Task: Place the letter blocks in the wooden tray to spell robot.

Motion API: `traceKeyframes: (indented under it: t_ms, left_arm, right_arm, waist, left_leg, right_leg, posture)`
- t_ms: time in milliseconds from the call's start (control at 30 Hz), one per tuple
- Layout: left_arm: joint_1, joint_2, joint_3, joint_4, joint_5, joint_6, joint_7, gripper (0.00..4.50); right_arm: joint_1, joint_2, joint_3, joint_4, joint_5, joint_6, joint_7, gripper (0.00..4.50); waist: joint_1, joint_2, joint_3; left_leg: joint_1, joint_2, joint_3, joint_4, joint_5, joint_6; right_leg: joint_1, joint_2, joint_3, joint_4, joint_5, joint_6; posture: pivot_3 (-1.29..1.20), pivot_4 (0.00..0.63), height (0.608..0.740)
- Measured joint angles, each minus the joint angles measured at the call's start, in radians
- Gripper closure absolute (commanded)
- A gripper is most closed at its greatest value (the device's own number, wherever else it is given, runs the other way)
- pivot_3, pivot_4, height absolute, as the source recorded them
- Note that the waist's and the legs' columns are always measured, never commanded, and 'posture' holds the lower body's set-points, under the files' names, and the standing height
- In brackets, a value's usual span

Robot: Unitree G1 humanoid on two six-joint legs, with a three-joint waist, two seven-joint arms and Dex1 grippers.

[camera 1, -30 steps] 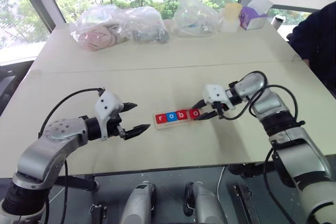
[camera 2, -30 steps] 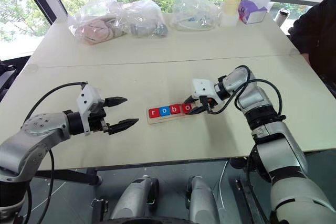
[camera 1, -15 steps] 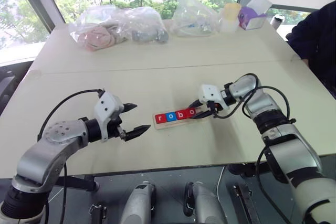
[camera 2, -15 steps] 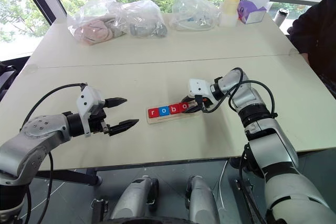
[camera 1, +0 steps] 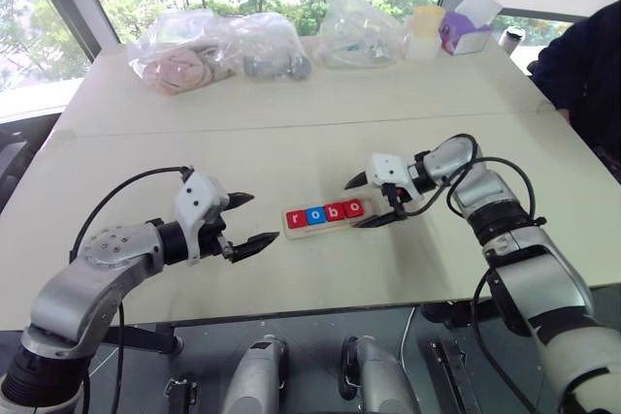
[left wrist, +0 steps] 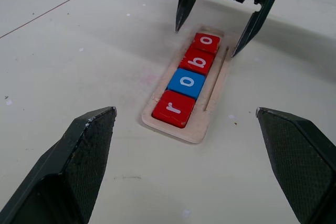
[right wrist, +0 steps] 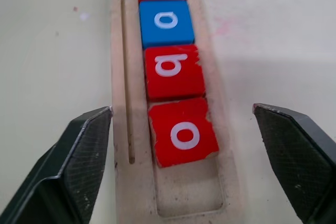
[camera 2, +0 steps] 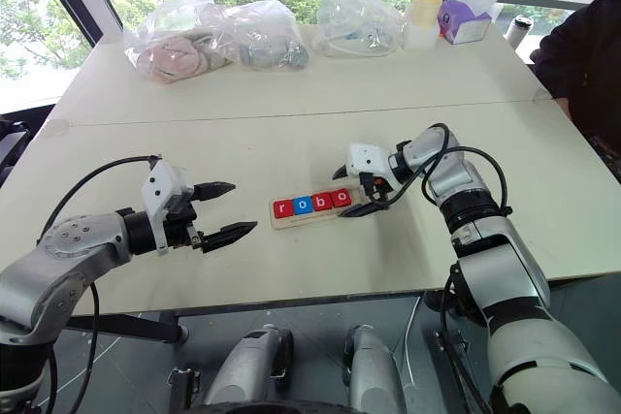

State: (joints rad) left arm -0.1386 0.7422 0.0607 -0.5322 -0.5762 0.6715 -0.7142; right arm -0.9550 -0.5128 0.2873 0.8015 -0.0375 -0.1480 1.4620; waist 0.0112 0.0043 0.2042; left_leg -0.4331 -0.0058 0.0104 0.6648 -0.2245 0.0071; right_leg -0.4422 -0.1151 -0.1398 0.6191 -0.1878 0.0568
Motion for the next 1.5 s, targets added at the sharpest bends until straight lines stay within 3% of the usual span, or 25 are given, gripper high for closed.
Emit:
traceKeyframes:
  t_ms: [100, 200, 300, 367, 467, 600, 800, 1500]
  left_arm:
    - [0.000, 0.000, 0.000, 0.000, 0.000, 0.000, 0.002, 0.00]
    - [0.000, -0.002, 0.000, 0.000, 0.000, 0.000, 0.003, 0.00]
    - [0.000, -0.008, 0.000, 0.000, 0.000, 0.000, 0.008, 0.00]
    - [0.000, -0.016, -0.001, 0.000, 0.000, -0.001, 0.009, 0.00]
    - [-0.003, -0.020, -0.004, 0.001, 0.001, -0.003, 0.008, 0.00]
    - [-0.016, -0.027, -0.015, 0.007, 0.002, -0.006, -0.001, 0.00]
    - [-0.032, -0.027, -0.025, 0.023, 0.007, -0.009, -0.015, 0.00]
    - [-0.023, -0.026, -0.027, 0.027, 0.009, -0.010, -0.020, 0.00]
  right_arm:
    - [-0.019, -0.001, -0.034, -0.015, 0.021, 0.038, -0.029, 0.05]
    - [-0.061, -0.018, -0.095, -0.012, 0.023, 0.087, -0.152, 0.05]
    - [-0.069, -0.053, -0.163, 0.000, 0.004, 0.152, -0.379, 0.05]
    - [-0.030, -0.066, -0.220, -0.016, 0.002, 0.258, -0.516, 0.05]
    - [0.073, -0.069, -0.267, -0.109, 0.014, 0.398, -0.610, 0.05]
    - [0.248, -0.063, -0.265, -0.377, 0.057, 0.506, -0.600, 0.05]
    - [0.317, -0.081, -0.218, -0.640, 0.084, 0.567, -0.548, 0.05]
    - [0.397, -0.068, -0.106, -0.679, 0.039, 0.498, -0.601, 0.05]
  waist:
    - [0.000, 0.000, 0.000]
    - [0.002, 0.000, 0.000]
    - [0.005, 0.000, 0.000]
    - [0.004, 0.000, 0.000]
    - [0.002, 0.000, 0.000]
    - [-0.002, 0.000, 0.000]
    - [0.001, 0.000, 0.000]
    - [0.002, 0.000, 0.000]
  left_leg:
    - [0.000, 0.000, 0.000, 0.000, 0.000, 0.000]
    - [0.000, 0.000, 0.000, 0.000, 0.000, 0.000]
    - [0.000, 0.000, 0.004, 0.000, 0.000, 0.000]
    - [0.000, 0.000, 0.005, 0.000, 0.000, 0.000]
    - [0.000, 0.000, 0.007, -0.001, 0.000, 0.000]
    - [0.002, 0.002, 0.009, -0.001, 0.000, 0.000]
    - [0.006, 0.004, 0.011, -0.001, 0.000, 0.000]
    - [0.005, 0.003, 0.011, -0.001, -0.001, 0.001]
  right_leg:
    - [0.000, 0.000, 0.000, 0.000, 0.000, 0.000]
    - [0.000, 0.000, 0.000, 0.000, 0.000, 0.000]
    - [0.000, 0.000, 0.000, -0.001, 0.000, 0.000]
    - [0.000, -0.001, 0.001, -0.001, 0.000, 0.000]
    - [0.000, -0.001, 0.002, 0.000, 0.000, 0.000]
    - [-0.001, 0.000, 0.002, 0.002, 0.001, 0.000]
    - [0.000, 0.000, 0.003, 0.002, -0.002, -0.004]
    - [0.000, -0.002, 0.004, -0.002, -0.001, -0.002]
  posture:
    - [0.00, 0.150, 0.725]
    - [0.00, 0.150, 0.725]
    - [0.00, 0.150, 0.725]
    - [0.00, 0.150, 0.725]
    - [0.00, 0.150, 0.725]
    - [0.00, 0.150, 0.725]
    - [0.00, 0.150, 0.725]
    - [0.00, 0.150, 0.725]
